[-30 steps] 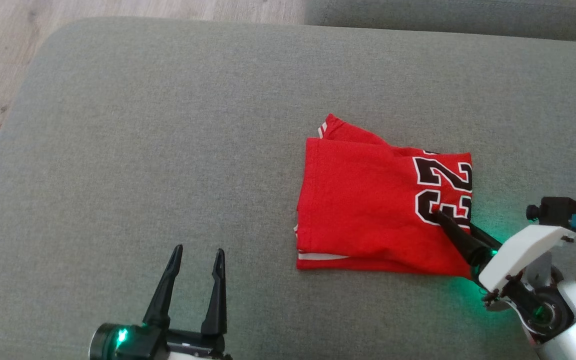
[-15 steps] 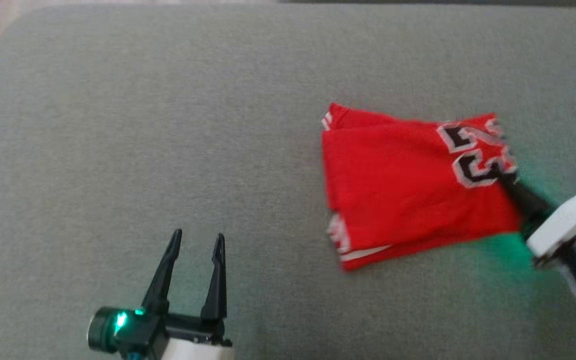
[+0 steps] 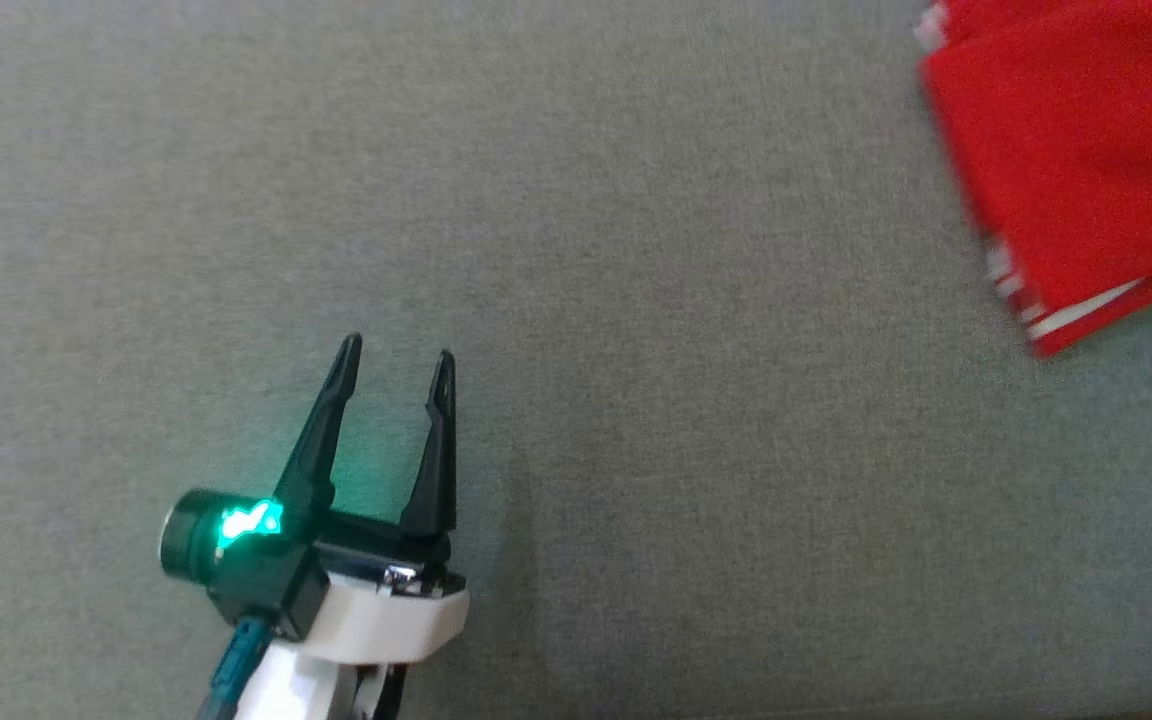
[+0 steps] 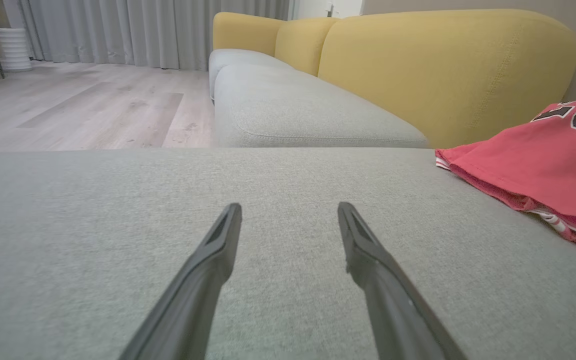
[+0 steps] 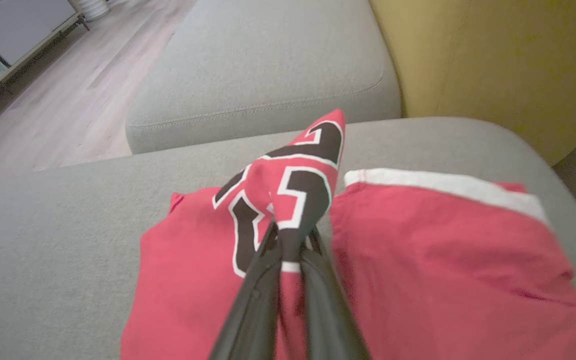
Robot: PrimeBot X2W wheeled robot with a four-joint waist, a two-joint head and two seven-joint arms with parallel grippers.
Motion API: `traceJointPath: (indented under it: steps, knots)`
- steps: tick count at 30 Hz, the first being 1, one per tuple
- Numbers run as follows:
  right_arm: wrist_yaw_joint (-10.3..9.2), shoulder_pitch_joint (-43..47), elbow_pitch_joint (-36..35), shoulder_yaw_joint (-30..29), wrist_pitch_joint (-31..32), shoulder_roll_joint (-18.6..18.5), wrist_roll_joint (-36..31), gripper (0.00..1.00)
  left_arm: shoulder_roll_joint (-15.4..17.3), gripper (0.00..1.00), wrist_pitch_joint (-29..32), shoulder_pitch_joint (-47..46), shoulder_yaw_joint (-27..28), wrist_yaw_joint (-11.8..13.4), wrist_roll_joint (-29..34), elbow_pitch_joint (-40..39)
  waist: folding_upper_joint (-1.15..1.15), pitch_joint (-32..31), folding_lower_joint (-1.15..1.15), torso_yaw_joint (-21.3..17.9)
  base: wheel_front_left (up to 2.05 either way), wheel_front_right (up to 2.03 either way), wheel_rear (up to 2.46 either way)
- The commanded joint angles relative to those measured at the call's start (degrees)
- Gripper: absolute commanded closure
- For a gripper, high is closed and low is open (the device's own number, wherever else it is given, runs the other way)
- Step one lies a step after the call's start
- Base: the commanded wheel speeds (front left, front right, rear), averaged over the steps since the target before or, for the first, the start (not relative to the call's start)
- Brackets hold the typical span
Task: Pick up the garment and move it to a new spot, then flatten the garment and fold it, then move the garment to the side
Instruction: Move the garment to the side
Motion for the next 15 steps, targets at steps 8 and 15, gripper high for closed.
traceJointPath:
  steps: [8,15]
  knots:
    - [-0.05,1.1,-0.3,-15.1,4.1,-11.7,-2.9,1.00,-0.3,0.00,-0.5,-5.1,0.6,-1.5,0.7,-2.4,0.00,7.5,-0.01,-0.9,0.00,0.00,0.00]
    - [-0.05,5.1,-0.3,-25.1,6.5,-9.2,-12.8,0.00,-0.3,0.00,-0.5,-7.5,1.1,0.4,-0.9,-2.0,0.00,6.1,-0.01,0.4,0.00,0.00,0.00]
